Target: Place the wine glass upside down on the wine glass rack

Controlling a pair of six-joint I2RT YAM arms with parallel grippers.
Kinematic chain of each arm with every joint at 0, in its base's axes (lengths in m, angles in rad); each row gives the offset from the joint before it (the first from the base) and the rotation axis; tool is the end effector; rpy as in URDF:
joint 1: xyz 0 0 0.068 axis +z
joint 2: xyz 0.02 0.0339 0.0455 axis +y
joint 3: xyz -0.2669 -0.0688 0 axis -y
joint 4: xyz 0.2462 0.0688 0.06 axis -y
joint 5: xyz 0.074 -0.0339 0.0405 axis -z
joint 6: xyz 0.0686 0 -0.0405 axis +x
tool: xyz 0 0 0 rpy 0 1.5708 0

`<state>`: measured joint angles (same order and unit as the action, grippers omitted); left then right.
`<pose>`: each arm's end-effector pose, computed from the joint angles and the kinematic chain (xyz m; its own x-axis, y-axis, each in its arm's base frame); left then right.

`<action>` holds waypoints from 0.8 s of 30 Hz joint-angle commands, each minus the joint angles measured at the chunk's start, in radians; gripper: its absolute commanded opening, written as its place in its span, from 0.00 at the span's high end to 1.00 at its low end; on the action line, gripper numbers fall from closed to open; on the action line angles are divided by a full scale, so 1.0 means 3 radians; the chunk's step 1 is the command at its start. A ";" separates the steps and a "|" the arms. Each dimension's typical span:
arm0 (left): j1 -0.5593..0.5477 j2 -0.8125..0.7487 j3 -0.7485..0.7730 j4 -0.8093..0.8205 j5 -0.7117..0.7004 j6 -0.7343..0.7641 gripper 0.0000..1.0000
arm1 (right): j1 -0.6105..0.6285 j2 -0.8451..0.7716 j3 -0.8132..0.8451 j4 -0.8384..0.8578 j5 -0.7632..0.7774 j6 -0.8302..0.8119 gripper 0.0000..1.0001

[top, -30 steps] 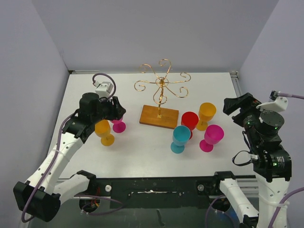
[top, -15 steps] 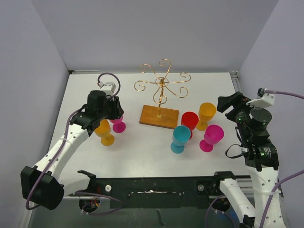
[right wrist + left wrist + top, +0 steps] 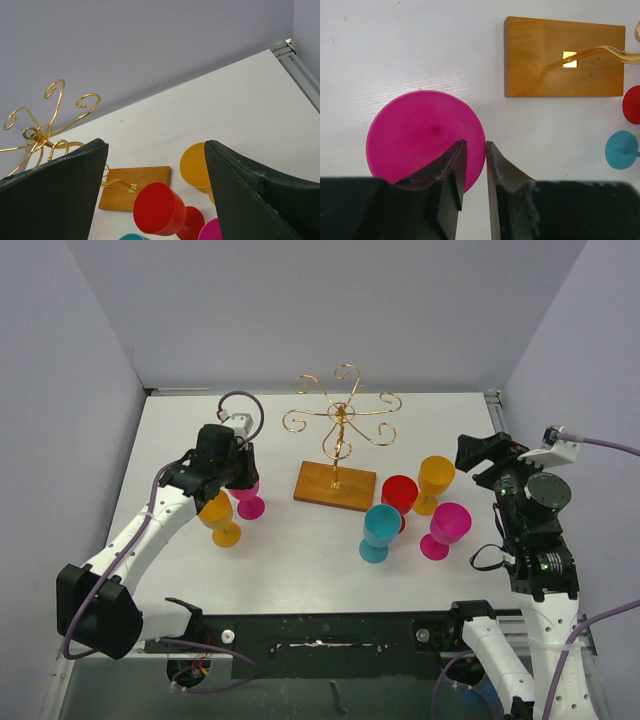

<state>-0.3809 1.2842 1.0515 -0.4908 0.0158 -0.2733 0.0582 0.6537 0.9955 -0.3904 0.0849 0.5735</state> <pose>0.2826 -0.1143 0.2767 -0.6951 -0.0124 -0.7189 0.2026 0.9560 -0.2124 0.1622 0.0036 0.4079 -0.0263 0.5400 -0.8413 0.0487 0.8412 0.5385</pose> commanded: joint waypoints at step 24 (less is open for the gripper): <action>-0.0060 0.0013 0.0373 0.0025 -0.0013 0.0249 1.00 | -0.0025 0.0172 -0.0020 0.0434 -0.0293 -0.0086 0.20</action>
<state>-0.3965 1.3479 1.0973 -0.5278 0.0078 -0.2222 0.0582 0.6849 0.9516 -0.3004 0.0166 0.5716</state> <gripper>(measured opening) 0.007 0.804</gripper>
